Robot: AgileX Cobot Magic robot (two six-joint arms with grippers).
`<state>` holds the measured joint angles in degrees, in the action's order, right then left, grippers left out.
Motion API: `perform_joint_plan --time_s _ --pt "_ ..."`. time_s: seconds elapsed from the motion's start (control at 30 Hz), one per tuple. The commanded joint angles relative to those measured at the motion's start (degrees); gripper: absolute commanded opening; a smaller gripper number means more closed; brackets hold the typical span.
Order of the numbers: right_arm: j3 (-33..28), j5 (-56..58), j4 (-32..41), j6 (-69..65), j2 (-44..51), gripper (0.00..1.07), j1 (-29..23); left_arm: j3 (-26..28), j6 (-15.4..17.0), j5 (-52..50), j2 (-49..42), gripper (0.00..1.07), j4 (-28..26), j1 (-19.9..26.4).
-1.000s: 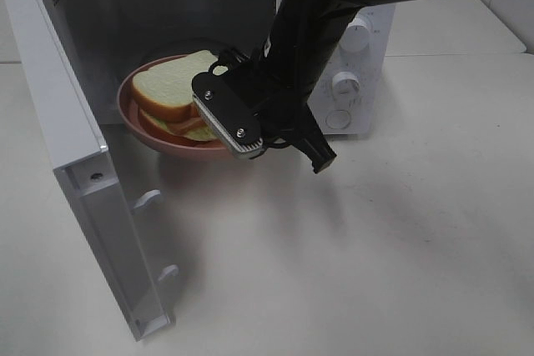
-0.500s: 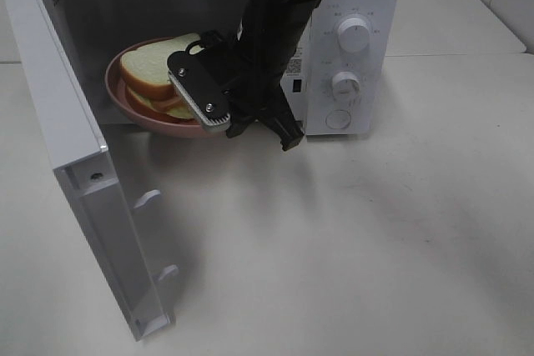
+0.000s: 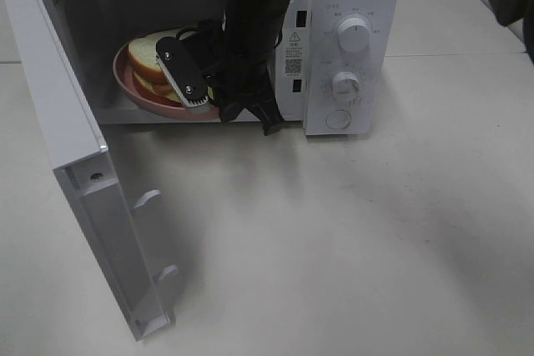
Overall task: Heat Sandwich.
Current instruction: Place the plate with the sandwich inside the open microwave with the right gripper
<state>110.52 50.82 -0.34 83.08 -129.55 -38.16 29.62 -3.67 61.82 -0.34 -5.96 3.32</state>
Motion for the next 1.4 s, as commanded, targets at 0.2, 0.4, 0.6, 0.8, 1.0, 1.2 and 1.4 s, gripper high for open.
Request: perform_joint_plan --time_s 0.2,0.4,0.6,0.8,1.0,1.2,1.4 --pt "4.93 -0.57 -2.12 -4.70 -2.64 0.00 0.11 -0.11 0.34 -0.52 -1.03 0.98 -0.46 0.06" --pt "9.57 -0.40 -2.69 -6.53 -5.96 0.00 0.11 -0.11 0.34 -0.52 -1.03 0.98 -0.46 0.06" --pt "13.98 -0.63 -3.50 -8.14 -9.22 0.00 0.11 -0.11 0.34 -0.52 -1.03 0.98 -0.46 0.06" --pt "15.13 -1.83 -3.72 -8.14 -10.37 0.00 0.11 -0.11 0.34 -0.52 -1.03 0.98 -0.46 0.06" --pt "16.62 -2.12 -4.01 -8.14 -11.80 0.01 0.17 -0.11 0.34 -0.52 -1.03 0.98 -0.46 0.06" --pt "16.62 -3.61 -3.55 -8.19 -12.49 0.03 0.17 -0.11 0.34 -0.52 -1.03 0.98 -0.46 0.06" --pt "16.62 -5.44 -3.90 -11.34 -12.61 0.07 0.17 -0.11 0.34 -0.52 -1.03 0.98 -0.34 0.06"
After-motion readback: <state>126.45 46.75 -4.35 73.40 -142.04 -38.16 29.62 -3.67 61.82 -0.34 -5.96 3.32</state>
